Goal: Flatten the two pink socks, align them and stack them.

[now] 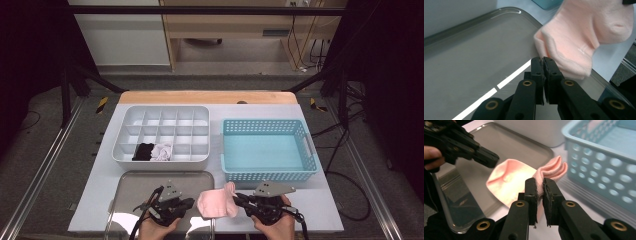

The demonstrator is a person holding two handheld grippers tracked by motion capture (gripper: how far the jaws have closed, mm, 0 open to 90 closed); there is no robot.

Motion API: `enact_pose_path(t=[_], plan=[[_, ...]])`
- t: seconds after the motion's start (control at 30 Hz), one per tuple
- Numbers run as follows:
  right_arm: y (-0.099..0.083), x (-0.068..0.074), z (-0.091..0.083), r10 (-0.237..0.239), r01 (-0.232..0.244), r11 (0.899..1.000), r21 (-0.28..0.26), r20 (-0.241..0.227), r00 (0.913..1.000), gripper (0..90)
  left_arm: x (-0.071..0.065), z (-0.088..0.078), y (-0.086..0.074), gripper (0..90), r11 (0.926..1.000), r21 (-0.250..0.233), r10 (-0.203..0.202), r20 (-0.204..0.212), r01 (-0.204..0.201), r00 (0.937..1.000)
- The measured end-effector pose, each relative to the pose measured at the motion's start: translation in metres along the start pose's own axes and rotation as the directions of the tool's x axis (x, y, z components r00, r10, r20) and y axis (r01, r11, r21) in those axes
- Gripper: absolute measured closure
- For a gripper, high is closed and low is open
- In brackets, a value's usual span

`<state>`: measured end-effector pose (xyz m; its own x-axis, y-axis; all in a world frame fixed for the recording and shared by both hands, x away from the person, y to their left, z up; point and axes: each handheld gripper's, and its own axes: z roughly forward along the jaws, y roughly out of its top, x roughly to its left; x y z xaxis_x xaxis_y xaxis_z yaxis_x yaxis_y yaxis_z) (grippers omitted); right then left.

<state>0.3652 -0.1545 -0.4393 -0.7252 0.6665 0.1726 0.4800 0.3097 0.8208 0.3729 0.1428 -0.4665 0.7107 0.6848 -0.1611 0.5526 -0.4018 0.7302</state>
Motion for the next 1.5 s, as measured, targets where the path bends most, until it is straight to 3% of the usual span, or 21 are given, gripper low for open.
enact_pose_path(t=[0.17, 0.63, 0.93, 1.1, 1.23, 1.3, 1.37, 1.5], plan=[[0.005, 0.011, 0.010, -0.047, 0.047, 0.999, 0.017, -0.035, 0.9983, 82.5, -0.002, 0.003, -0.001, 87.2, 0.9999, 0.004, 0.011, 0.007, -0.011, 0.9999], [0.014, 0.038, 0.054, -0.097, 0.108, 0.992, 0.071, -0.144, 0.9847, 82.5, -0.004, 0.007, -0.001, 88.6, 0.9996, 0.011, 0.027, 0.006, -0.027, 0.9996], [0.005, 0.040, 0.074, -0.103, 0.121, 0.983, 0.138, -0.131, 0.9860, 80.8, 0.014, -0.019, 0.007, 85.4, 0.9963, -0.081, -0.030, -0.022, 0.028, 0.9993], [0.005, 0.043, 0.074, -0.092, 0.112, 0.986, 0.127, -0.153, 0.9839, 72.4, 0.014, -0.022, 0.017, 83.3, 0.9941, -0.107, -0.020, -0.019, 0.018, 0.9996], [0.007, 0.039, 0.058, -0.076, 0.089, 0.993, 0.076, -0.158, 0.9844, 67.1, 0.013, -0.022, 0.021, 83.1, 0.9931, -0.115, -0.024, -0.014, 0.022, 0.9996], [0.007, 0.033, 0.048, -0.069, 0.077, 0.996, 0.051, -0.141, 0.9875, 68.5, 0.011, -0.021, 0.025, 83.3, 0.9926, -0.120, -0.020, -0.011, 0.019, 0.9997], [0.005, 0.026, 0.040, -0.053, 0.058, 0.998, 0.037, -0.122, 0.9912, 76.9, 0.007, -0.020, 0.030, 83.6, 0.9923, -0.124, -0.011, -0.003, 0.011, 0.9999], [-0.004, 0.019, 0.044, -0.036, 0.043, 0.997, 0.066, -0.101, 0.9942, 87.0, -0.005, -0.012, 0.041, 83.8, 0.9929, -0.118, 0.021, 0.011, -0.020, 0.9997]])
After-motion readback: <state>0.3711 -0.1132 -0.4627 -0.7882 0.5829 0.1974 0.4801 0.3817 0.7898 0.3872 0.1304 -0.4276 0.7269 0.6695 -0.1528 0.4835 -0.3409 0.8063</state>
